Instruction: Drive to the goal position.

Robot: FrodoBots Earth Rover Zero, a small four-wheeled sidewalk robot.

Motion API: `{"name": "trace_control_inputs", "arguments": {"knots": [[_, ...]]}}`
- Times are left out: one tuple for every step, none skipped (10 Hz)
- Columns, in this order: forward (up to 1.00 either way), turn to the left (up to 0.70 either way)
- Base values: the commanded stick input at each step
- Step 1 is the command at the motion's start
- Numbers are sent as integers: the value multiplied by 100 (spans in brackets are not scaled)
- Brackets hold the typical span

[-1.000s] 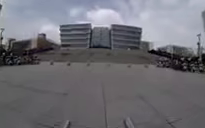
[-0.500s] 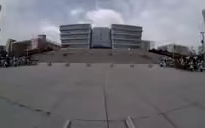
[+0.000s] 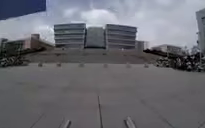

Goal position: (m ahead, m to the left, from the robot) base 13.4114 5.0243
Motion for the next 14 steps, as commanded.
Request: {"name": "trace_control_inputs", "arguments": {"knots": [[100,0],[100,0],[100,0],[100,0],[100,0],[100,-13],[100,-26],[100,-39],[100,-29],[100,-18],[100,-7],[100,-35],[100,-29],[100,-23]]}}
